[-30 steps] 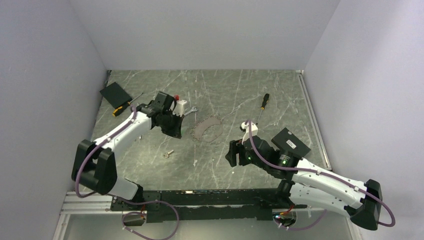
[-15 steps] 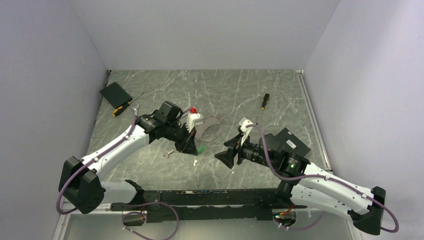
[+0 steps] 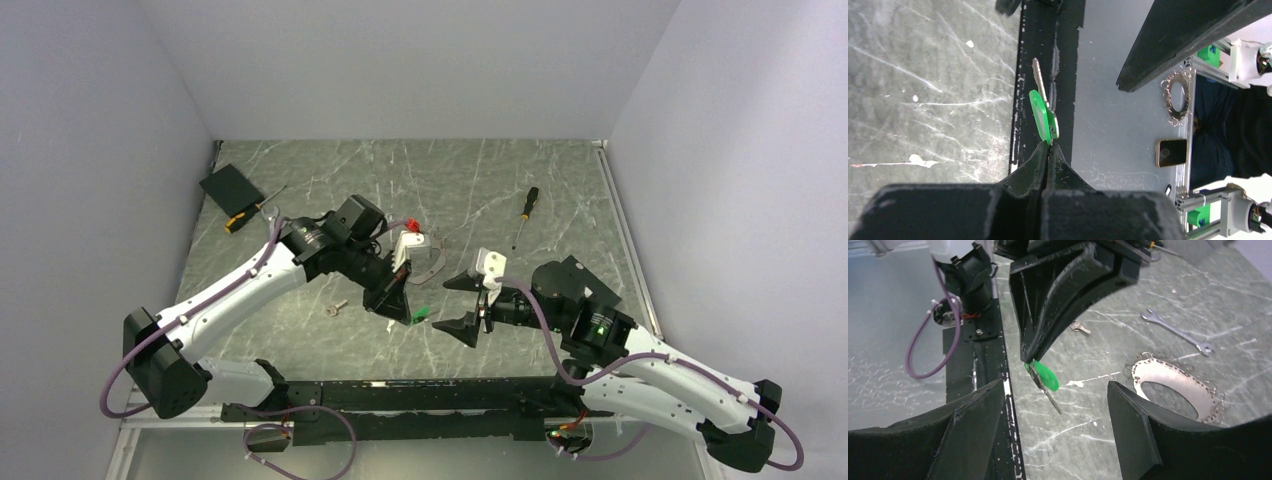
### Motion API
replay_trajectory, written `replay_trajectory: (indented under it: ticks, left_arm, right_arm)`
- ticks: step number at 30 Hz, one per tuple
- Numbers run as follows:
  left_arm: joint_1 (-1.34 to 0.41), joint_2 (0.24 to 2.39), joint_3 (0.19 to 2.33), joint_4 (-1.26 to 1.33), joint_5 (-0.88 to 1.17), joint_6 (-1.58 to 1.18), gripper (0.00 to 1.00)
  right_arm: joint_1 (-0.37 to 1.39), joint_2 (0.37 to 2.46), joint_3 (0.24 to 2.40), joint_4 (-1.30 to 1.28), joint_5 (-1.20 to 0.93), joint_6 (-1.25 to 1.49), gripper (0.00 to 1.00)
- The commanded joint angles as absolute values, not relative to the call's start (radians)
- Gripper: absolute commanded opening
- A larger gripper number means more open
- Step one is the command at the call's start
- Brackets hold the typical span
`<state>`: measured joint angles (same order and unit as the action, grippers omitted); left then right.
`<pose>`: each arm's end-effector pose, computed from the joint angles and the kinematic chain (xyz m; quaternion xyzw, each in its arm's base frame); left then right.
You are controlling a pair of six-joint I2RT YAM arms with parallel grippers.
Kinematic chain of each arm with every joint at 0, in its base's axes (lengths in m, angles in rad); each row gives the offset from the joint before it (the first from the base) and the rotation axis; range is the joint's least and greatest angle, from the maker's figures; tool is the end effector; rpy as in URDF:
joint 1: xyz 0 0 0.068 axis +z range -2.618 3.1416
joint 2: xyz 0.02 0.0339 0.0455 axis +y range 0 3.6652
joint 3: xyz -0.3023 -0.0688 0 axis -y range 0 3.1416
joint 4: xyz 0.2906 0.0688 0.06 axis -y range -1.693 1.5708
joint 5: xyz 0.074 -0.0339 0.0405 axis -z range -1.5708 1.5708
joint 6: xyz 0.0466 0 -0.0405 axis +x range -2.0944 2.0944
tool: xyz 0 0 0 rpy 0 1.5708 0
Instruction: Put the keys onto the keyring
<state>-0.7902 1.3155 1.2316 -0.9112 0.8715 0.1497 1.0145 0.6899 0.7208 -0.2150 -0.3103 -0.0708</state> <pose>0.1822 -0.2346 0.3542 0.5005 0.7208 -0.4652 0.1169 0.0892 0.1704 0.3532 -0.4770 0.5997 0.3929 0.5084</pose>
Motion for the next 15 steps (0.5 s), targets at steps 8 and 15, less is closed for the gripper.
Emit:
replay_trajectory:
  ticks: [8, 15]
  left_arm:
    - [-0.824, 1.289, 1.265, -0.880, 0.961, 0.144, 0.00]
    - [-0.826, 1.280, 1.262, -0.844, 0.984, 0.120, 0.00]
  right_arm:
    - [1.015, 0.778, 0.786, -0.247, -0.494, -0.107, 0.78]
    - [1.015, 0.817, 0.765, -0.179, -0.548, -0.054, 0.56]
